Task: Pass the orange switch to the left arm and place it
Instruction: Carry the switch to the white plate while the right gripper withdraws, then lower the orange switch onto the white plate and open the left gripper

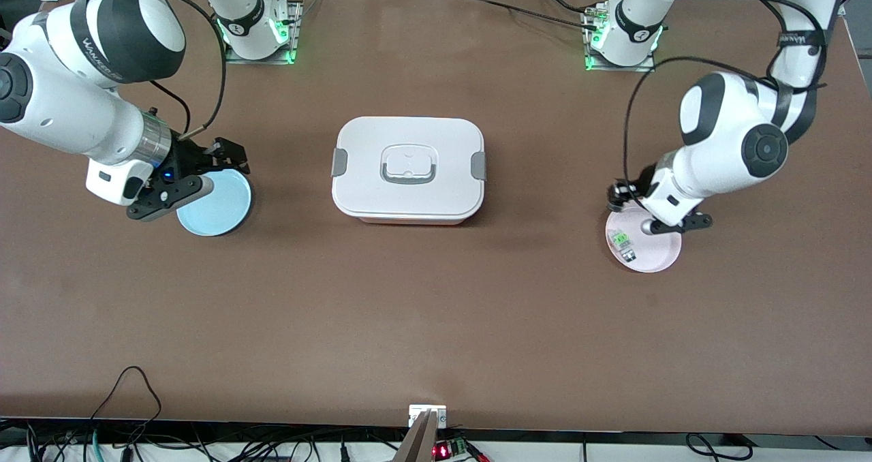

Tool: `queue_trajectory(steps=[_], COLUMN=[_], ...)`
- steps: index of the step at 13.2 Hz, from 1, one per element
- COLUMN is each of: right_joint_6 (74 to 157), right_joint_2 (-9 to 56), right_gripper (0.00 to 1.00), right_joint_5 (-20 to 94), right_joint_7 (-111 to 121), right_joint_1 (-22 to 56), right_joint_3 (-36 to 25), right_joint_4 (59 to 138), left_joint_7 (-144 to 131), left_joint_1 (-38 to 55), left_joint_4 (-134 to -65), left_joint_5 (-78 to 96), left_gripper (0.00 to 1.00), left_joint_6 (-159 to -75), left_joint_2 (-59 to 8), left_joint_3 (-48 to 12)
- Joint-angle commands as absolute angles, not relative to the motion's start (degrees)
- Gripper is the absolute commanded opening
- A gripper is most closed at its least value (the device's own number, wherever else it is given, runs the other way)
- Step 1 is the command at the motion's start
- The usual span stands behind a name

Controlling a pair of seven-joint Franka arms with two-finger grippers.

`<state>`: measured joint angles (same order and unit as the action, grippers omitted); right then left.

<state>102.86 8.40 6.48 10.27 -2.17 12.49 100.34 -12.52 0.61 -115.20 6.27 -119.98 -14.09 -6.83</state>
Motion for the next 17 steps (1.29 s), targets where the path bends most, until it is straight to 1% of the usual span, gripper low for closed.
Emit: queue_trajectory(steps=[1, 4, 7, 9, 11, 14, 17], right_joint_6=[100.11, 97.75, 97.03, 95.64, 95.45, 95.36, 95.80], right_joint_2=[6.16, 3.79, 0.71, -0.70, -1.84, -3.07, -2.99], right_gripper=[1.00, 1.00, 1.00, 1.00, 1.00, 1.00, 1.00], right_joint_5=[3.17, -0.08, -1.41, -0.88, -0.79, -0.79, -0.70], right_joint_7=[2.76, -1.57, -4.64, -5.80, -5.63, -5.54, -6.06], right_joint_1=[-1.93, -1.93, -1.93, -1.93, -1.93, -1.93, -1.93], right_joint_3=[8.89, 8.35, 7.04, 6.68, 6.77, 6.68, 6.68], right_joint_4=[99.76, 99.67, 99.67, 99.76, 99.76, 99.76, 99.58], left_joint_7=[-8.28, -5.11, -4.75, -4.75, -4.83, -5.19, -4.84], left_joint_1=[0.44, 0.44, 0.44, 0.44, 0.53, 0.53, 0.44], left_joint_4=[-115.22, -115.14, -115.14, -115.14, -115.14, -115.75, -119.70], left_joint_5=[-0.25, -0.97, -0.97, -0.97, -0.97, -0.97, -1.05], left_gripper=[0.00, 0.00, 0.00, 0.00, 0.99, 1.00, 1.00], left_joint_6=[-127.41, -134.19, -138.33, -139.65, -139.75, -139.75, -138.96], left_joint_2=[-19.49, -24.25, -26.89, -27.86, -28.39, -26.55, -19.36], left_joint_3=[-3.09, -0.88, -0.09, 0.35, 0.61, 0.62, 0.53])
